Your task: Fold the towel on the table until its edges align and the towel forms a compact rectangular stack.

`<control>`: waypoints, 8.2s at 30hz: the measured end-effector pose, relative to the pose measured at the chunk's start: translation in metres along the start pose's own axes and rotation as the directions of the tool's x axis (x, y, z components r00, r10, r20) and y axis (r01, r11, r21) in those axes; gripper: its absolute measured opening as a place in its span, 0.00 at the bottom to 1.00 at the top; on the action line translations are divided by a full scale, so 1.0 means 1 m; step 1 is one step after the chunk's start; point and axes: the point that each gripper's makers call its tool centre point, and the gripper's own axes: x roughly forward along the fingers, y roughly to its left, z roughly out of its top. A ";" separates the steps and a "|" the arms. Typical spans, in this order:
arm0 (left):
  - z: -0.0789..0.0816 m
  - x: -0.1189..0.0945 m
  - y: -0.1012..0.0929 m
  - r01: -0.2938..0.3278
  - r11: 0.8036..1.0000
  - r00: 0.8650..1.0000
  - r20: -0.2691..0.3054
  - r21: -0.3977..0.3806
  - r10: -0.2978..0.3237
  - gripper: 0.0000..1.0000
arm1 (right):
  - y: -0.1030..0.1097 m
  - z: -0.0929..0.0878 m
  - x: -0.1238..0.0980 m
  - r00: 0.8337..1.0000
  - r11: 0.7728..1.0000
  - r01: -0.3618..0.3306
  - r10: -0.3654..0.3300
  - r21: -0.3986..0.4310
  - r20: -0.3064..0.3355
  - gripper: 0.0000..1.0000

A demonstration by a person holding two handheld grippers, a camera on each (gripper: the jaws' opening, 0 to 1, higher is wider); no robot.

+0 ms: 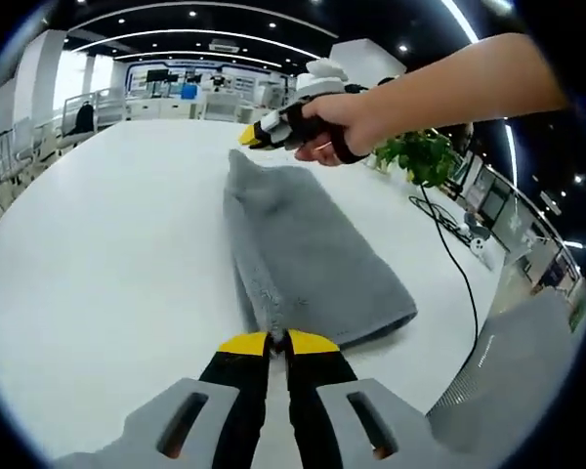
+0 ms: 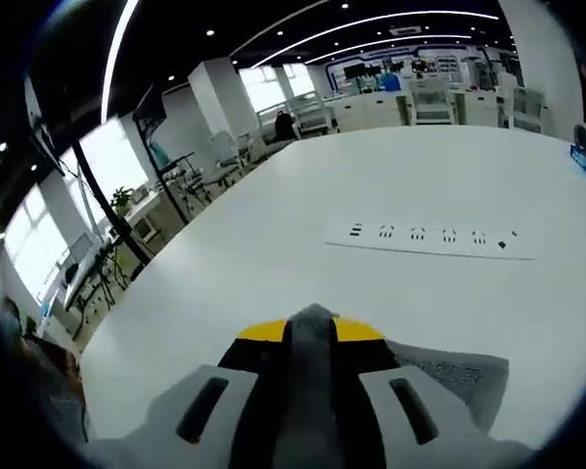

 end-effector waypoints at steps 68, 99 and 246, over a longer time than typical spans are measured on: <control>0.116 -0.003 0.024 -0.126 0.982 0.981 0.164 0.144 0.102 0.25 | -0.036 -0.065 -0.185 0.999 0.988 0.020 -0.015 -0.155 0.032 0.40; 0.097 0.060 0.008 0.027 0.962 0.998 0.039 0.270 -0.039 0.25 | -0.002 -0.170 -0.177 0.993 0.984 0.002 -0.023 -0.179 -0.120 0.34; 0.026 0.076 -0.168 0.295 0.773 0.953 -0.229 0.562 -0.197 0.45 | -0.037 -0.269 -0.304 0.922 0.685 -0.354 0.143 -0.637 -0.359 0.09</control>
